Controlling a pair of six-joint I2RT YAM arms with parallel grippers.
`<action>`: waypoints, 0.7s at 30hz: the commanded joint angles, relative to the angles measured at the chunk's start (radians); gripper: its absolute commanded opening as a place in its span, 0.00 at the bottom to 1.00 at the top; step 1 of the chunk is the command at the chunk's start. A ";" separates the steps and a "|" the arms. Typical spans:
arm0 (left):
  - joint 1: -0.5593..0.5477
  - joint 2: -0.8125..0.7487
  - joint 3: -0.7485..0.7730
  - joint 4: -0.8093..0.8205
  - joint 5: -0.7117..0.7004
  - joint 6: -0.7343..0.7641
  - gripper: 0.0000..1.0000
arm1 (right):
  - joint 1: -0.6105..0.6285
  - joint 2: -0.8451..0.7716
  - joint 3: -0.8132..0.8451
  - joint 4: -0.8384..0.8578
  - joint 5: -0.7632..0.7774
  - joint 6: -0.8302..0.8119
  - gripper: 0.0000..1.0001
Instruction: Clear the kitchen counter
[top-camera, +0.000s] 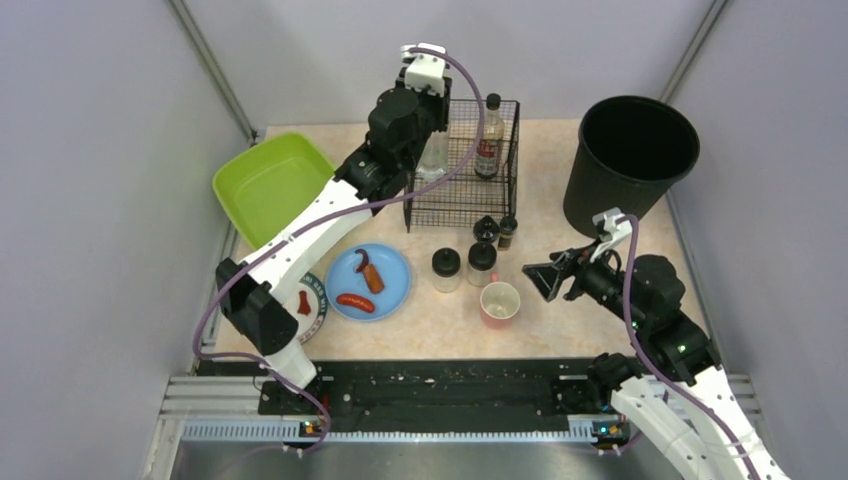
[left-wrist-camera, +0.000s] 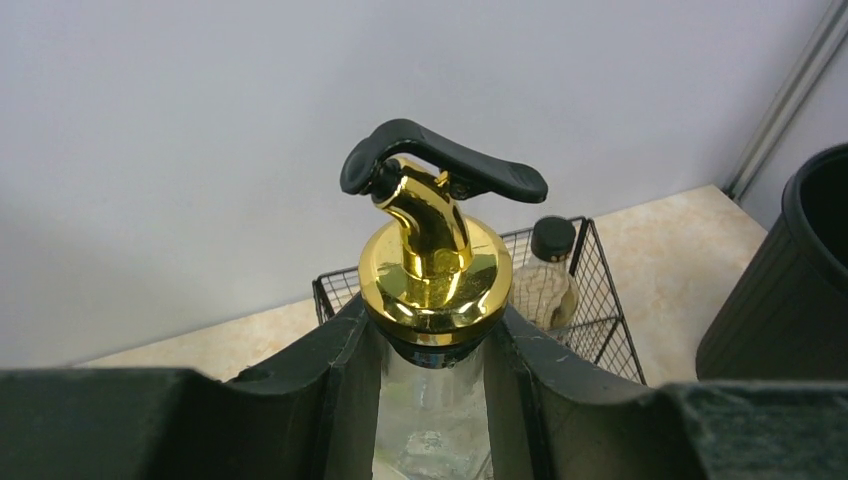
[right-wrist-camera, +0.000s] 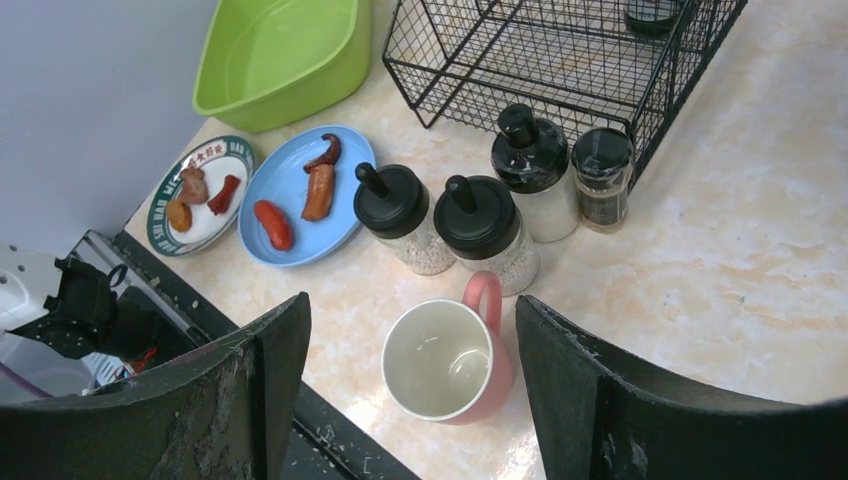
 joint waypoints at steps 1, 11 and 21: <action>-0.001 0.040 0.166 0.203 -0.039 0.025 0.00 | 0.014 -0.027 -0.003 0.025 -0.020 -0.011 0.73; -0.001 0.218 0.383 0.275 -0.089 0.090 0.00 | 0.015 -0.049 0.003 0.009 -0.023 -0.029 0.74; 0.015 0.331 0.488 0.358 -0.095 0.141 0.00 | 0.014 -0.075 0.017 0.011 -0.045 -0.020 0.74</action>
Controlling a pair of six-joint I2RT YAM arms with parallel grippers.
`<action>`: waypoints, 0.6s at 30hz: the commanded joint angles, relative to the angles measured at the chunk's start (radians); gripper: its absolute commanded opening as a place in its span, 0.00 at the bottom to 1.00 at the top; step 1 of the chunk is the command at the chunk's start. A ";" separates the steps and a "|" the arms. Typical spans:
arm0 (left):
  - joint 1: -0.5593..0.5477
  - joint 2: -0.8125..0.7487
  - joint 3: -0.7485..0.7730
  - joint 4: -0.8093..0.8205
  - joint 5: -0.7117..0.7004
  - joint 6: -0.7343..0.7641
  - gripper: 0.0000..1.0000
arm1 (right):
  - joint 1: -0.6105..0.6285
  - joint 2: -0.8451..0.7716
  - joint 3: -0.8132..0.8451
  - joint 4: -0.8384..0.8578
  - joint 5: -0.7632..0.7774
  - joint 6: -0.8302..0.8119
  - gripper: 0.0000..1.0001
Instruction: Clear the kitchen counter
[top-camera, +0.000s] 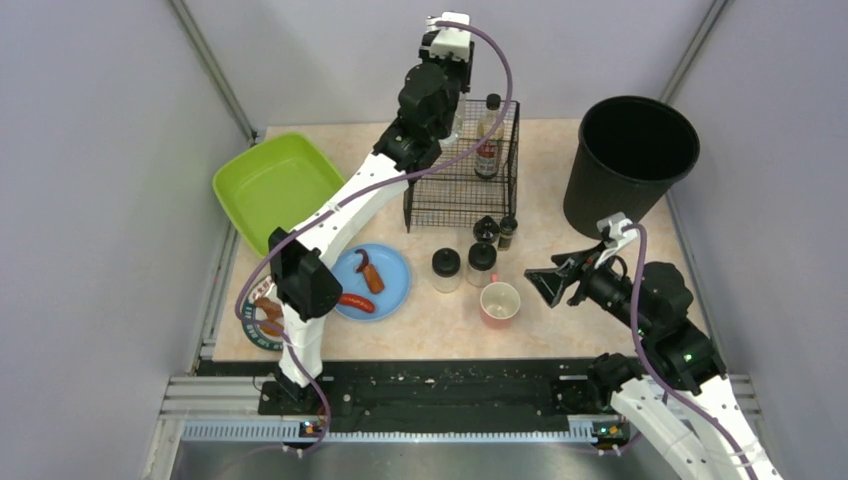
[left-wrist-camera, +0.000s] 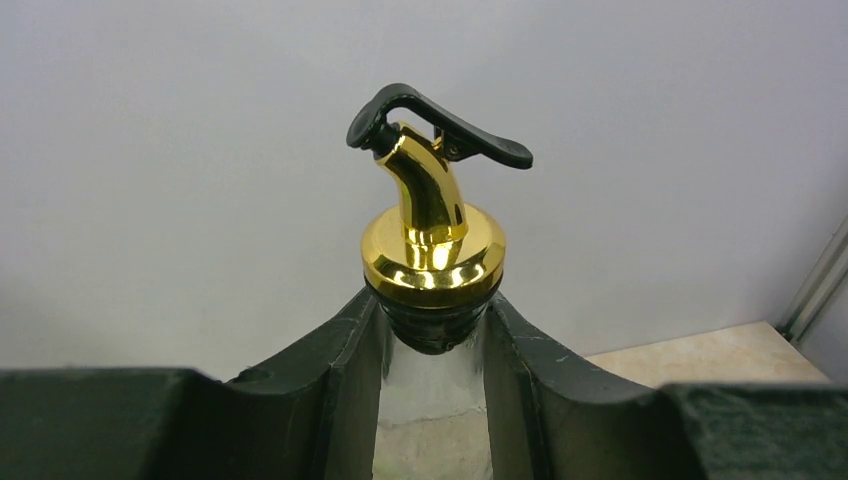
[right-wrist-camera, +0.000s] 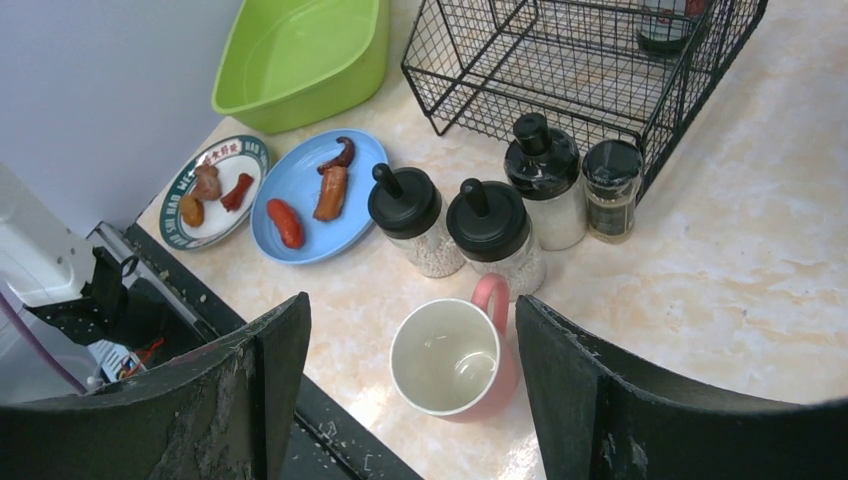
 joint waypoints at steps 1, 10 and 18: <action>0.019 0.012 0.110 0.195 0.006 0.036 0.00 | 0.015 -0.033 0.017 0.022 -0.018 -0.002 0.74; 0.103 0.086 0.218 0.128 0.100 -0.098 0.00 | 0.015 -0.027 0.012 0.029 -0.022 -0.008 0.74; 0.166 0.144 0.256 0.115 0.151 -0.160 0.00 | 0.014 -0.006 0.006 0.052 -0.027 -0.004 0.74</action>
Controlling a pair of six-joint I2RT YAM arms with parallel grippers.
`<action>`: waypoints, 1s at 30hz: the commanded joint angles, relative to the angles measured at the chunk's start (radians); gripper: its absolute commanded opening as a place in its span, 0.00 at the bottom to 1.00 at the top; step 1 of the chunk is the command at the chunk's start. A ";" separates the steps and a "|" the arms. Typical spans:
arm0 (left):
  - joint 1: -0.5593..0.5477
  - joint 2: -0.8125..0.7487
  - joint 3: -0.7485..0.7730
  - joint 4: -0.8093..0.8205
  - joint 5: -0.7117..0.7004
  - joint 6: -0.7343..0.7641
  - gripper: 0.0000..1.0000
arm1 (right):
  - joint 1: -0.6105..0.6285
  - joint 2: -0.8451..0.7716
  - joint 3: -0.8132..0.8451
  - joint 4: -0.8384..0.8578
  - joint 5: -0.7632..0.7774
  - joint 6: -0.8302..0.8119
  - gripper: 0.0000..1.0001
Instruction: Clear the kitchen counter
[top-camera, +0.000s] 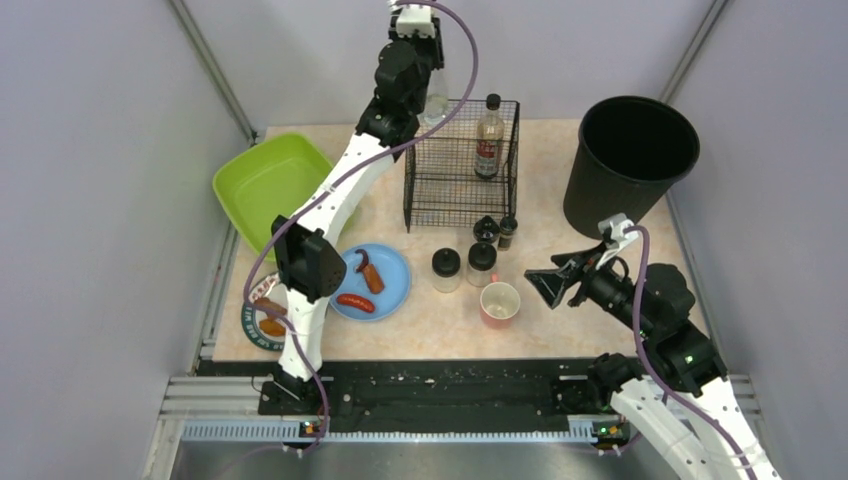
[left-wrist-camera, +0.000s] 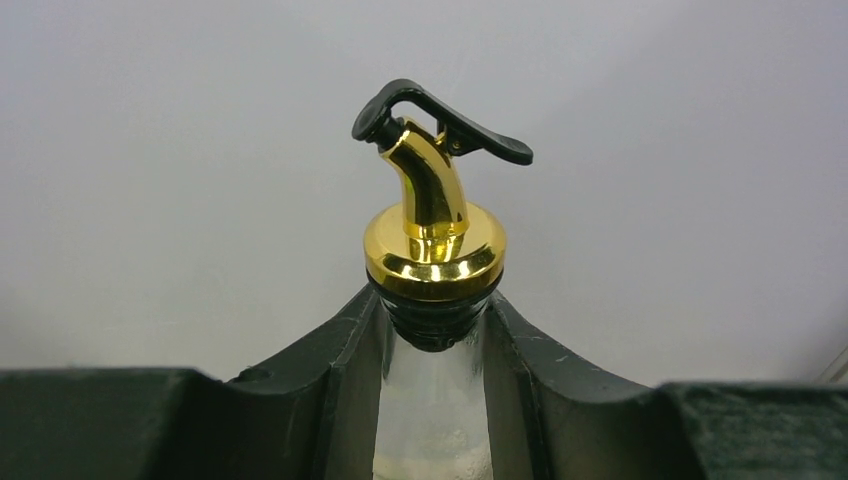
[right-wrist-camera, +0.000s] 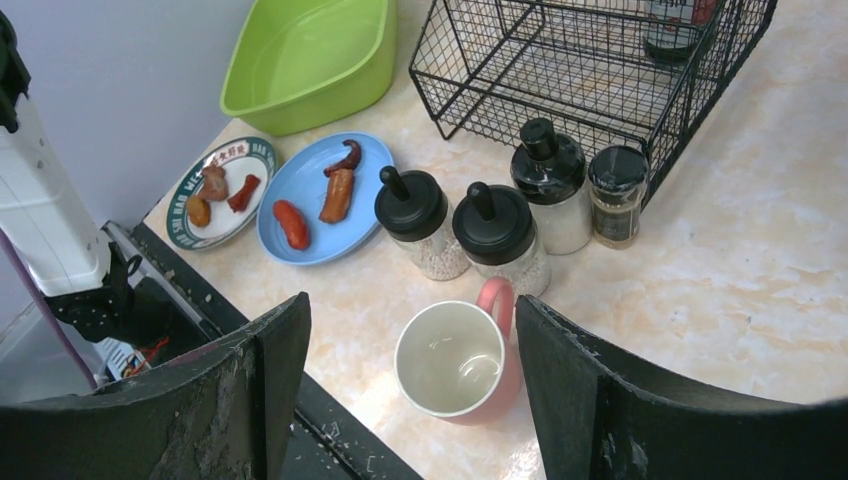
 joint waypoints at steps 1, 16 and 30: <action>0.028 0.020 0.096 0.124 0.055 -0.068 0.00 | 0.015 0.014 0.005 0.051 -0.016 0.000 0.74; 0.058 0.089 0.056 0.110 0.105 -0.141 0.00 | 0.014 0.015 -0.022 0.069 -0.014 -0.007 0.74; 0.030 0.015 -0.163 0.185 0.126 -0.139 0.00 | 0.014 -0.003 -0.030 0.064 -0.005 -0.012 0.74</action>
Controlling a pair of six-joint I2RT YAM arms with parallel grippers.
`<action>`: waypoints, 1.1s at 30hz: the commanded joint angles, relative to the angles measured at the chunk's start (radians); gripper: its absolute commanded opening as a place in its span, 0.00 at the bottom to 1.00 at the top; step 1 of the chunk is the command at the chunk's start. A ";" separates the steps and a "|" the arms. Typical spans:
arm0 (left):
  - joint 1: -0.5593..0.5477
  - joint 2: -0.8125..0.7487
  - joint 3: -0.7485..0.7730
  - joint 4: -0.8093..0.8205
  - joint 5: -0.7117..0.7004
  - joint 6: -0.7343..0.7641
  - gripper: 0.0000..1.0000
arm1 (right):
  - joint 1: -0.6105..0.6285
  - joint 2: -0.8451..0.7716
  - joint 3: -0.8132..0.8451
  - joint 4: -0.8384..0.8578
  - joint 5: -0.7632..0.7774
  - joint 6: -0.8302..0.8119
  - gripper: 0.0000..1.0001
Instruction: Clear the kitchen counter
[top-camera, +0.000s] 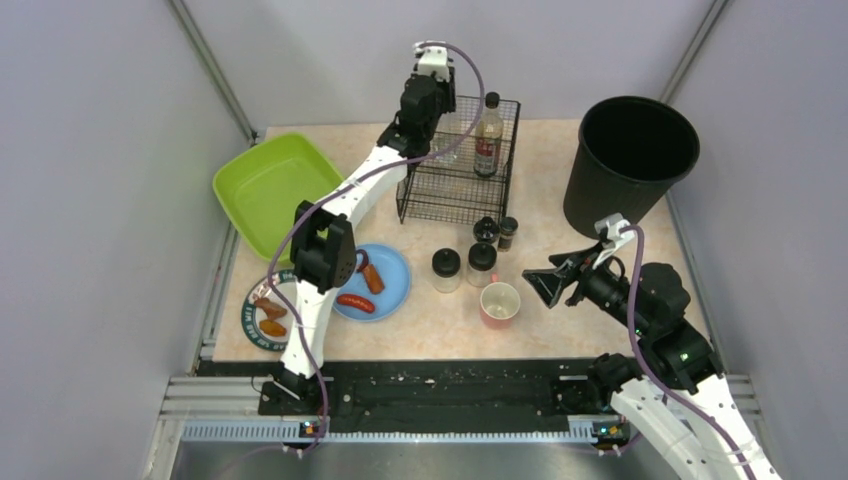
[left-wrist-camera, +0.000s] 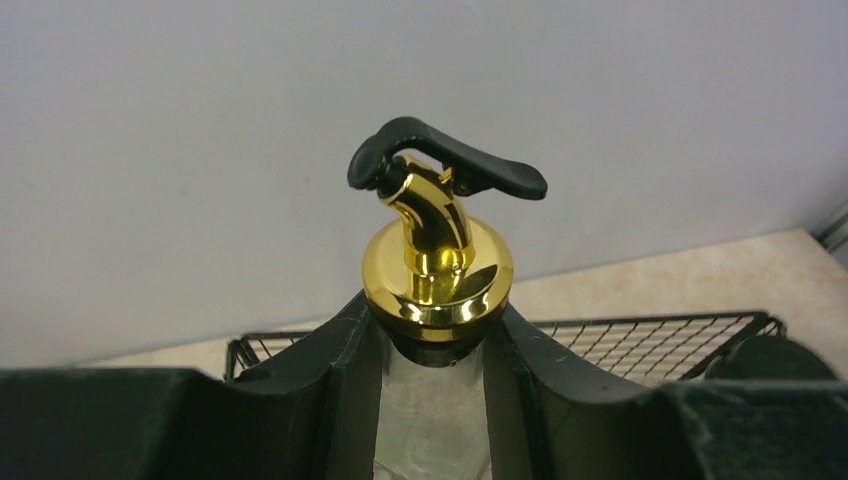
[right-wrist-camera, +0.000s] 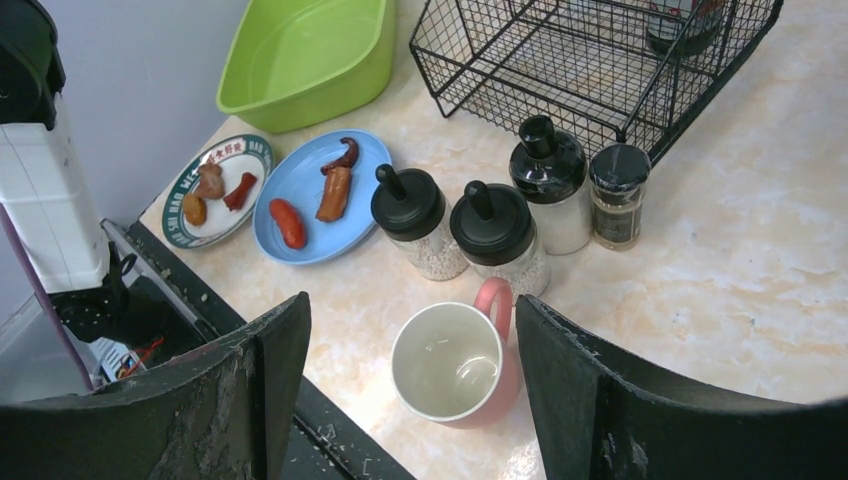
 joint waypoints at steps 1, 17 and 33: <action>-0.009 -0.123 -0.040 0.169 0.014 -0.012 0.00 | 0.014 -0.012 -0.005 0.034 -0.002 -0.012 0.74; -0.043 -0.239 -0.259 0.238 -0.011 0.032 0.00 | 0.014 -0.019 -0.009 0.031 0.002 0.010 0.74; -0.043 -0.216 -0.210 0.168 0.011 0.057 0.52 | 0.014 -0.017 -0.003 0.023 0.015 0.029 0.74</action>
